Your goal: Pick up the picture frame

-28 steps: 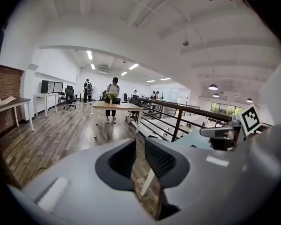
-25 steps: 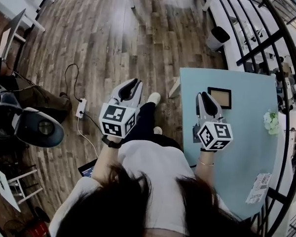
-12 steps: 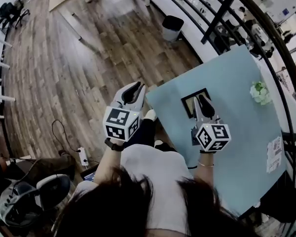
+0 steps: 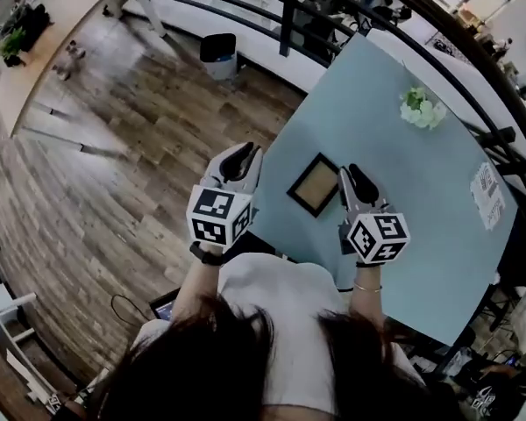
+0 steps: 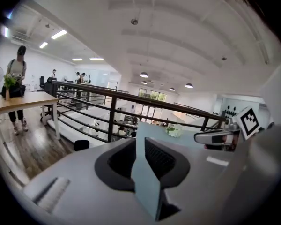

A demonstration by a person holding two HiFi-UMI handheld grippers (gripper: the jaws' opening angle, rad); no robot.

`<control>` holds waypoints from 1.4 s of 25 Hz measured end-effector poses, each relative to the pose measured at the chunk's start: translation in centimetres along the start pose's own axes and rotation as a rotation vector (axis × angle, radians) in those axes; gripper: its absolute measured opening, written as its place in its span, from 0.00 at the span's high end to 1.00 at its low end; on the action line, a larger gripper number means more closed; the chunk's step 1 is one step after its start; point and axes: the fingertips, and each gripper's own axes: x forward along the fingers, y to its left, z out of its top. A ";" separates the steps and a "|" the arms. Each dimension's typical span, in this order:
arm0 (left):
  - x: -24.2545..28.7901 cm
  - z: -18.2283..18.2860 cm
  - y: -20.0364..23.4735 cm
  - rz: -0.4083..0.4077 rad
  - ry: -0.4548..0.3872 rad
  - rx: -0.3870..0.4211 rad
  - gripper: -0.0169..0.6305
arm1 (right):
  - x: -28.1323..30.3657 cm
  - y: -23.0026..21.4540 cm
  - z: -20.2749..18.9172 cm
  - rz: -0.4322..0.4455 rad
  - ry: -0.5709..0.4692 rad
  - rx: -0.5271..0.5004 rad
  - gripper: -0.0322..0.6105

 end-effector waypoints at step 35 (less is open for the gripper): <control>10.1 -4.9 -9.3 -0.374 0.259 0.090 0.88 | -7.5 -7.7 -5.1 -0.323 -0.044 0.230 0.85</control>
